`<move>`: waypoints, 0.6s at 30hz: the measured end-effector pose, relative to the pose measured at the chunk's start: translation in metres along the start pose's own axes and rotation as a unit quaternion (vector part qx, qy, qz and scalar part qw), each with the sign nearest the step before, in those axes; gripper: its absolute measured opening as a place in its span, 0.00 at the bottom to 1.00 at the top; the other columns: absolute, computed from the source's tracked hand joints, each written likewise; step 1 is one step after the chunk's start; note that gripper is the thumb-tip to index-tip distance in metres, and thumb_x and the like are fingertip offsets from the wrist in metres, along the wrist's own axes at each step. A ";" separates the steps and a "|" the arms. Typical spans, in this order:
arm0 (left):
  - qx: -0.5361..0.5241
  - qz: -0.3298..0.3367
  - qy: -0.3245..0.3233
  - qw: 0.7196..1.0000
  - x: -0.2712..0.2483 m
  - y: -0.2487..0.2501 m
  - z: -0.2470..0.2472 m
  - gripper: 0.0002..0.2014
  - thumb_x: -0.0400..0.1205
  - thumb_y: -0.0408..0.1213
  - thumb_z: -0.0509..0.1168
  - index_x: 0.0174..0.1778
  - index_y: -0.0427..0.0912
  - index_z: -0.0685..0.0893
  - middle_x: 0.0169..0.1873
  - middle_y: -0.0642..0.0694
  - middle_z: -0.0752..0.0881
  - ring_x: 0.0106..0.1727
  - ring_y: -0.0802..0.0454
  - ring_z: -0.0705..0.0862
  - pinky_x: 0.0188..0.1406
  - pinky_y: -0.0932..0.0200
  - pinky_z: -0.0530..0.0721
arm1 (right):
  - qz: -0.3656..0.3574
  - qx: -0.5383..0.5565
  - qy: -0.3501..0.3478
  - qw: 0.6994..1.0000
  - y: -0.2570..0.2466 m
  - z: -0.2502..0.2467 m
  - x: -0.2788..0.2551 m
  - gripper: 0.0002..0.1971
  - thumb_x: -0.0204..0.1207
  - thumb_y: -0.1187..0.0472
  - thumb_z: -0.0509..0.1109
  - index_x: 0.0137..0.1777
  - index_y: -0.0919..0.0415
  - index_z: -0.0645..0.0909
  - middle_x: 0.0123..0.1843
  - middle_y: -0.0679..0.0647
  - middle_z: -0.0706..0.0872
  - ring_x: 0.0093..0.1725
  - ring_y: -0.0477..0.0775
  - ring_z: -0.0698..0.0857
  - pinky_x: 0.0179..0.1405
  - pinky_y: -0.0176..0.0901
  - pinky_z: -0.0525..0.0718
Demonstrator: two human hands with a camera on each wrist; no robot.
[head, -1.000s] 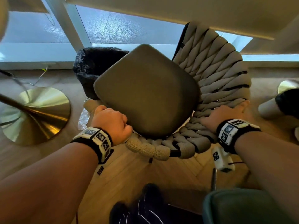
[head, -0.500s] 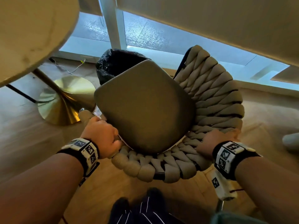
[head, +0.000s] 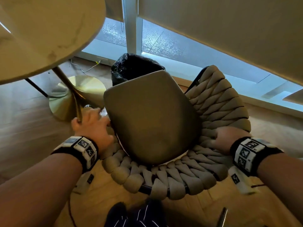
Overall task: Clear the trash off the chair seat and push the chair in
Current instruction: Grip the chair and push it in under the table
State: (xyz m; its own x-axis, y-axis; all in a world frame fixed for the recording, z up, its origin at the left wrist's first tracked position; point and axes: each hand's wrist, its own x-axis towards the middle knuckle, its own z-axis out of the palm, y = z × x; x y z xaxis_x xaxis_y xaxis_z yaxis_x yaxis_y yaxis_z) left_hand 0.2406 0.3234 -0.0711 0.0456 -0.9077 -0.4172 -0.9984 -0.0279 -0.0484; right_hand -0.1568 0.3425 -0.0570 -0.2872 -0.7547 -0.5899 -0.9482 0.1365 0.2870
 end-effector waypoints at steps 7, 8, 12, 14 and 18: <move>-0.238 -0.175 -0.002 0.955 0.014 0.007 0.019 0.44 0.82 0.36 0.68 0.88 0.56 0.48 0.84 0.32 0.46 0.70 0.26 0.76 0.70 0.38 0.78 | 0.156 0.065 0.047 0.985 0.036 0.001 0.037 0.29 0.71 0.42 0.68 0.72 0.48 0.72 0.83 0.59 0.56 0.79 0.76 0.57 0.74 0.70 0.67; -0.240 -0.173 0.002 0.955 0.015 0.006 0.021 0.42 0.81 0.36 0.68 0.87 0.56 0.52 0.83 0.33 0.48 0.67 0.27 0.78 0.68 0.39 0.79 | 0.152 0.077 0.044 0.984 0.038 0.001 0.040 0.31 0.71 0.43 0.70 0.73 0.48 0.71 0.84 0.61 0.53 0.78 0.77 0.59 0.74 0.68 0.68; -0.230 -0.161 0.011 0.960 0.014 0.004 0.022 0.31 0.80 0.33 0.68 0.79 0.51 0.66 0.78 0.32 0.55 0.61 0.29 0.80 0.65 0.37 0.81 | 0.151 0.093 0.060 0.982 0.037 0.002 0.037 0.30 0.73 0.51 0.71 0.75 0.55 0.70 0.77 0.69 0.63 0.69 0.75 0.73 0.66 0.61 0.76; -0.232 -0.159 0.005 0.960 0.013 0.000 0.022 0.30 0.80 0.32 0.67 0.78 0.51 0.67 0.77 0.32 0.57 0.60 0.28 0.80 0.63 0.37 0.82 | 0.148 0.091 0.056 0.983 0.038 0.004 0.031 0.26 0.74 0.55 0.72 0.72 0.59 0.73 0.76 0.70 0.66 0.70 0.75 0.74 0.65 0.61 0.77; -0.211 -0.155 0.005 0.965 0.008 -0.024 0.021 0.29 0.81 0.34 0.68 0.78 0.50 0.68 0.74 0.32 0.60 0.60 0.28 0.79 0.61 0.37 0.81 | 0.188 0.201 0.024 0.961 0.026 0.016 0.012 0.25 0.77 0.58 0.69 0.71 0.58 0.65 0.75 0.72 0.68 0.64 0.76 0.78 0.64 0.64 0.80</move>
State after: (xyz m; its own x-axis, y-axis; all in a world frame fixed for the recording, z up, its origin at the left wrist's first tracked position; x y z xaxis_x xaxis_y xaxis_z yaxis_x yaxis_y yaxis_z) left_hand 0.2652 0.3252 -0.0921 0.3466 -0.8322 -0.4328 -0.8612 -0.4651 0.2047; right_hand -0.1870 0.3475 -0.0685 -0.6229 -0.6307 -0.4629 -0.7569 0.6354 0.1529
